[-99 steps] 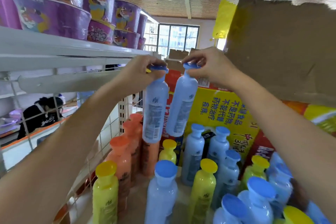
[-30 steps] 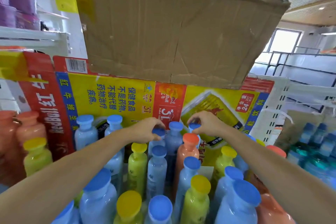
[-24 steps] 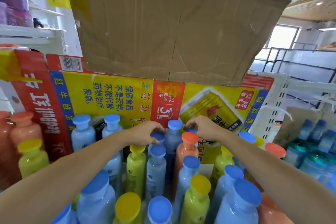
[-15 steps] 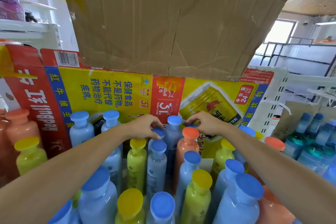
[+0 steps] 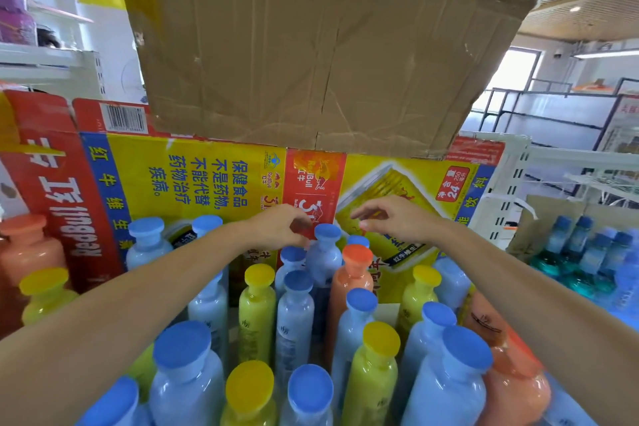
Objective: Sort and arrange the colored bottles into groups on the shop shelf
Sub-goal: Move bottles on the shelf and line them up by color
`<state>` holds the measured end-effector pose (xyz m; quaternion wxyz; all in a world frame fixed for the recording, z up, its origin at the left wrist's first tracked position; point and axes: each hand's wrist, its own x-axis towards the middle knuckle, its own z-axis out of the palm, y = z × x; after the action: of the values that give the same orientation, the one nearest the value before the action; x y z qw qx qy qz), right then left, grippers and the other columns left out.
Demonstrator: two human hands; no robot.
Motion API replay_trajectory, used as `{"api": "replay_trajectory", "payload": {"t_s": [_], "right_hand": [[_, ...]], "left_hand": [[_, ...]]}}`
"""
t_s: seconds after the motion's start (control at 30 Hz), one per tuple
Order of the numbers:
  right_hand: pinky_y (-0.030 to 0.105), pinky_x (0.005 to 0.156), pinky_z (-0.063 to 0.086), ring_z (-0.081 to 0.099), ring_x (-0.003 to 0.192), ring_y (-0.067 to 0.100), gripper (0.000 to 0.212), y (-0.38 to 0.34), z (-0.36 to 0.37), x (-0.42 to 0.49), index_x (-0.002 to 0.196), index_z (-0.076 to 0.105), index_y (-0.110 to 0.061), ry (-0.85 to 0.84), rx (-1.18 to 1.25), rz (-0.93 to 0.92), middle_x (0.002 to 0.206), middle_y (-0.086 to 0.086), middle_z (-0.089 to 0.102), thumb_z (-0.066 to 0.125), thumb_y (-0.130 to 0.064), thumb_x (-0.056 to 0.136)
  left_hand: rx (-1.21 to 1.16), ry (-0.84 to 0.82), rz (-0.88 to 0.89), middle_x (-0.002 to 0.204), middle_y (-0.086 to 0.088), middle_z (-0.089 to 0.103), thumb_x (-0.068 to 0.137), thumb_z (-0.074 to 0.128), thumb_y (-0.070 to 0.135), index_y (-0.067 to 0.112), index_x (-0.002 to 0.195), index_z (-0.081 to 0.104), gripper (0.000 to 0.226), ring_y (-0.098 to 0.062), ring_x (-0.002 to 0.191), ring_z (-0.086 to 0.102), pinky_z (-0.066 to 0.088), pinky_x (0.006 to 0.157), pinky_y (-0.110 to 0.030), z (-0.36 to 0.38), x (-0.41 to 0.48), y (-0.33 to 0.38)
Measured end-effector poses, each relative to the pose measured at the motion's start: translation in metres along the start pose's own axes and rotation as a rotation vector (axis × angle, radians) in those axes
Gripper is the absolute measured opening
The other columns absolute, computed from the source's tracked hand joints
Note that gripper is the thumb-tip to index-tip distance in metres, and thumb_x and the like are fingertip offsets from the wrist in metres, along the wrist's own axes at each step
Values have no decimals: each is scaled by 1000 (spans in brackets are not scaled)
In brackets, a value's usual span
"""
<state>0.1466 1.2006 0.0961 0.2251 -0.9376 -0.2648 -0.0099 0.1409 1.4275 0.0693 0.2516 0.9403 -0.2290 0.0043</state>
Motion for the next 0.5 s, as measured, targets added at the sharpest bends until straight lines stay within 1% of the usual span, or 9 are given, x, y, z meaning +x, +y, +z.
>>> {"api": "replay_trajectory", "payload": {"t_s": [0.03, 0.1, 0.17, 0.23, 0.3, 0.37, 0.43, 0.5], "right_hand": [[32, 97, 45, 55, 112, 16, 30, -3, -1, -2, 120, 59, -13, 3, -4, -12, 125, 5, 59, 57, -20, 91], [31, 96, 45, 56, 109, 13, 31, -9, -2, -8, 120, 59, -13, -13, -29, -37, 123, 4, 60, 59, -22, 90], [27, 93, 46, 55, 104, 10, 33, -16, 0, -14, 120, 59, -13, -42, -55, -52, 122, 2, 60, 61, -23, 88], [24, 89, 46, 56, 101, 9, 36, -20, 5, -18, 119, 59, -15, -66, -88, -51, 122, 2, 60, 64, -27, 86], [24, 87, 44, 56, 101, 11, 39, -23, 12, -21, 121, 59, -17, -79, -146, -45, 122, 1, 59, 65, -30, 84], [24, 87, 43, 55, 105, 12, 42, -23, 18, -22, 122, 58, -18, -94, -188, -45, 122, 0, 59, 67, -31, 83], [23, 85, 41, 53, 108, 13, 44, -23, 23, -23, 122, 58, -18, -91, -226, -44, 122, -2, 59, 69, -31, 81], [28, 87, 43, 53, 108, 15, 46, -22, 27, -23, 122, 58, -19, -85, -234, -35, 121, -2, 60, 71, -31, 79]], "left_hand": [[15, 28, 21, 124, -6, 58, 84, 64, 20, 7, 123, 54, 42, -21, 112, 53, 42, 92, -30, -3, 2, 3], [20, 59, 52, 128, -7, 55, 83, 65, 20, 7, 126, 51, 46, -20, 115, 52, 40, 95, -27, -6, 8, 8], [33, 48, 64, 129, -6, 54, 82, 66, 19, 9, 126, 51, 47, -20, 117, 51, 41, 93, -25, -4, 14, 11], [56, 12, 81, 127, -6, 55, 81, 67, 18, 11, 125, 52, 47, -20, 115, 52, 40, 89, -24, 1, 19, 13], [111, -21, 93, 129, -6, 53, 82, 67, 19, 12, 128, 50, 49, -21, 115, 50, 35, 88, -22, 9, 23, 14], [154, -45, 82, 135, -7, 46, 84, 65, 22, 13, 134, 43, 55, -23, 120, 45, 33, 93, -24, 16, 25, 13], [158, -57, 67, 137, -9, 43, 84, 65, 25, 14, 136, 39, 59, -25, 121, 43, 33, 97, -27, 21, 27, 11], [148, -57, 62, 137, -9, 44, 83, 65, 27, 14, 135, 40, 59, -25, 120, 45, 35, 98, -30, 23, 29, 9]]}}
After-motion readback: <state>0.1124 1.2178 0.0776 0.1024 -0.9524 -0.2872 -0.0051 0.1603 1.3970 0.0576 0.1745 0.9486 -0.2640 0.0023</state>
